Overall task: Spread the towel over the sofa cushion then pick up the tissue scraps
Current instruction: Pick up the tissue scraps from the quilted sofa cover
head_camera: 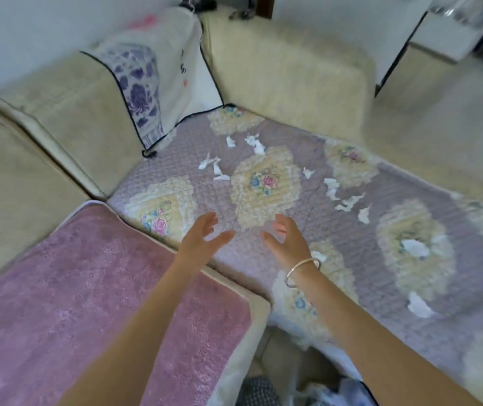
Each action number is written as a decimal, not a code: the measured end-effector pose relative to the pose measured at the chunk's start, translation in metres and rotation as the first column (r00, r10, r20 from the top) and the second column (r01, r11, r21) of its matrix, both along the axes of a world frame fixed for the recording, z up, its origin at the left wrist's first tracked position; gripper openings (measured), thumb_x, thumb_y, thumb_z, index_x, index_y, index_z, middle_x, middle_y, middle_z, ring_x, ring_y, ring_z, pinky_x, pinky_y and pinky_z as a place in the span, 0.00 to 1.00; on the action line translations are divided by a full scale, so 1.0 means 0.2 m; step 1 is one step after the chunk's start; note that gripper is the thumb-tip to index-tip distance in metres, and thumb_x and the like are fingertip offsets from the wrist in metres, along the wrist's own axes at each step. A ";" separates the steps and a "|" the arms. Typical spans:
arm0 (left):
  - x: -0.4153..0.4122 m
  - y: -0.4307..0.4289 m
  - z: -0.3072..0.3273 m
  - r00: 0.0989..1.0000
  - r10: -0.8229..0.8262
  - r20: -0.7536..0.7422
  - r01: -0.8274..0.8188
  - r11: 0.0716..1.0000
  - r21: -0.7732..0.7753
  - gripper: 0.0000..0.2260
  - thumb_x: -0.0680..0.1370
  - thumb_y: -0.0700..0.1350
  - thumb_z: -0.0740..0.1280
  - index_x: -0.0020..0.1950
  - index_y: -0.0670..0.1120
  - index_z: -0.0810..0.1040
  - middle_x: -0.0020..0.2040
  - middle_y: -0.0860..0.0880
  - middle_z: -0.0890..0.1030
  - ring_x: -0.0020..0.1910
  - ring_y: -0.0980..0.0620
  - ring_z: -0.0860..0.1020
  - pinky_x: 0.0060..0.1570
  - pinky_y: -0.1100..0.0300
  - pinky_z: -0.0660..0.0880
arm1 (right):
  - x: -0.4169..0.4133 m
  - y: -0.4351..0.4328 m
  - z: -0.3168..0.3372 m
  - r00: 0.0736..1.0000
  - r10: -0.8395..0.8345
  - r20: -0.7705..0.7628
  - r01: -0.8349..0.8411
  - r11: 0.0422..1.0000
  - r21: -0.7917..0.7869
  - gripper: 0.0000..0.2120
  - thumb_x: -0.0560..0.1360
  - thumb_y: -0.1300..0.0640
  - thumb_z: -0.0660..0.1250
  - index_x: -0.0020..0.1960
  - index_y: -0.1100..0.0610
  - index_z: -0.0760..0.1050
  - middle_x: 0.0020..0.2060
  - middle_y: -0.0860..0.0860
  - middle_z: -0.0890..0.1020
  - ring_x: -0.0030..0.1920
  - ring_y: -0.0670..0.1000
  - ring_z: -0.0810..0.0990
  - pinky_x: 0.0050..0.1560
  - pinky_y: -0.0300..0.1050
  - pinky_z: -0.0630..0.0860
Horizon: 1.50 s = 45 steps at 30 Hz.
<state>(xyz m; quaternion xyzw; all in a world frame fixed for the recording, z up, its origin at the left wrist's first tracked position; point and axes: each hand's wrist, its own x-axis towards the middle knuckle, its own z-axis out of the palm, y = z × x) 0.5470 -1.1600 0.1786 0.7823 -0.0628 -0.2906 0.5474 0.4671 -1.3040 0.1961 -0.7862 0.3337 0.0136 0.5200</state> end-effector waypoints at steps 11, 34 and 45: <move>-0.12 -0.76 0.53 0.972 -0.217 0.092 0.226 0.969 -0.102 0.25 0.75 0.44 0.69 0.70 0.47 0.65 0.66 0.48 0.71 0.68 0.49 0.68 0.65 0.53 0.68 | -0.38 -0.62 0.57 0.932 -0.326 0.158 0.336 0.941 -0.040 0.25 0.75 0.60 0.66 0.70 0.61 0.63 0.65 0.59 0.71 0.66 0.56 0.71 0.64 0.47 0.68; -0.33 -1.81 0.58 0.884 -0.458 0.092 0.467 0.877 -0.114 0.24 0.76 0.42 0.67 0.71 0.49 0.64 0.70 0.51 0.69 0.70 0.52 0.67 0.55 0.59 0.67 | -0.91 -1.62 0.55 0.852 -0.492 0.181 0.511 0.856 -0.075 0.26 0.74 0.62 0.67 0.69 0.59 0.62 0.64 0.58 0.72 0.66 0.55 0.69 0.58 0.38 0.64; -0.25 -1.80 -0.09 0.849 -0.510 -0.139 0.521 0.852 0.055 0.24 0.76 0.43 0.67 0.71 0.46 0.65 0.71 0.47 0.68 0.70 0.49 0.67 0.62 0.56 0.67 | -0.87 -1.63 -0.06 0.812 -0.577 -0.088 0.578 0.816 -0.012 0.25 0.74 0.62 0.67 0.68 0.61 0.63 0.64 0.60 0.72 0.64 0.58 0.71 0.62 0.47 0.68</move>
